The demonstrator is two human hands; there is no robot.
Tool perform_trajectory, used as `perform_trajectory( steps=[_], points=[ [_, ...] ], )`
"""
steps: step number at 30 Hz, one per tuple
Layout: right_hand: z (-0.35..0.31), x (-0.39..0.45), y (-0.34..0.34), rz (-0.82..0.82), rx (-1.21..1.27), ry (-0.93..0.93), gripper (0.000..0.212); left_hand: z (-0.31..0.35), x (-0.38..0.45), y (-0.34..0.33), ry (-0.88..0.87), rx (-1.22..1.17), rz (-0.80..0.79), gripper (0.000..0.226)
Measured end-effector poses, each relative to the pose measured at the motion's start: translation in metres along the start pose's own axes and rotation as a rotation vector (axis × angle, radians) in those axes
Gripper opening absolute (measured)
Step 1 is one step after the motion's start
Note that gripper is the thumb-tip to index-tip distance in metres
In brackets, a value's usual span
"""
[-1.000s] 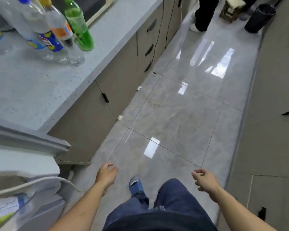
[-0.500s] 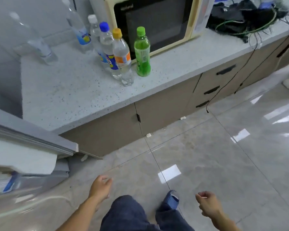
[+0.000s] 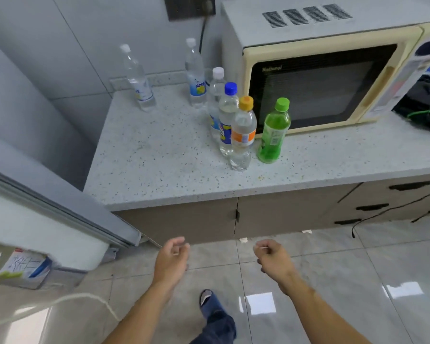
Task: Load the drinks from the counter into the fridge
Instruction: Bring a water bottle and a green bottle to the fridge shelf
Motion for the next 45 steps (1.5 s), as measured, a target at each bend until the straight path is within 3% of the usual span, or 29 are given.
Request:
perform_trajectory(
  steps=[14, 19, 22, 24, 26, 31, 37, 41, 45],
  points=[
    [-0.193, 0.074, -0.015, 0.126, 0.036, 0.470, 0.006, 0.180, 0.053, -0.013, -0.243, -0.215, -0.016, 0.017],
    [-0.193, 0.100, 0.038, 0.382, 0.100, 0.479, 0.014, 0.224, 0.052, -0.033, -0.327, -0.177, -0.114, 0.020],
    [-0.177, 0.115, 0.086, 0.539, 0.078, 0.390, 0.043, 0.237, 0.044, -0.059, -0.382, -0.081, -0.148, 0.027],
    [-0.178, 0.136, 0.106, 0.512, 0.032, 0.378, 0.074, 0.246, 0.038, -0.081, -0.424, -0.023, -0.149, 0.036],
    [-0.189, 0.156, 0.115, 0.458, 0.019, 0.398, 0.087, 0.254, 0.035, -0.098, -0.430, -0.034, -0.144, 0.042],
    [-0.207, 0.189, 0.109, 0.320, 0.046, 0.480, 0.075, 0.265, 0.046, -0.095, -0.403, -0.144, -0.005, 0.030],
    [-0.206, 0.201, 0.110, 0.363, 0.078, 0.478, 0.051, 0.293, 0.097, -0.068, -0.298, -0.227, 0.108, 0.031],
    [-0.206, 0.201, 0.108, 0.332, 0.048, 0.480, 0.051, 0.336, 0.129, -0.081, -0.311, -0.051, 0.007, 0.067],
    [-0.201, 0.205, 0.108, 0.314, 0.067, 0.431, 0.049, 0.370, 0.141, -0.111, -0.375, 0.016, -0.272, 0.089]
  ],
)
Point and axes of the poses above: each hand's wrist, its own x-axis towards the middle knuckle, its own y-axis out of the back of the hand, z = x × y, the point moved 10 cm from there along x, towards the middle knuckle, and after that the axes turned 12 degrees about y, right-handed, at the moved point
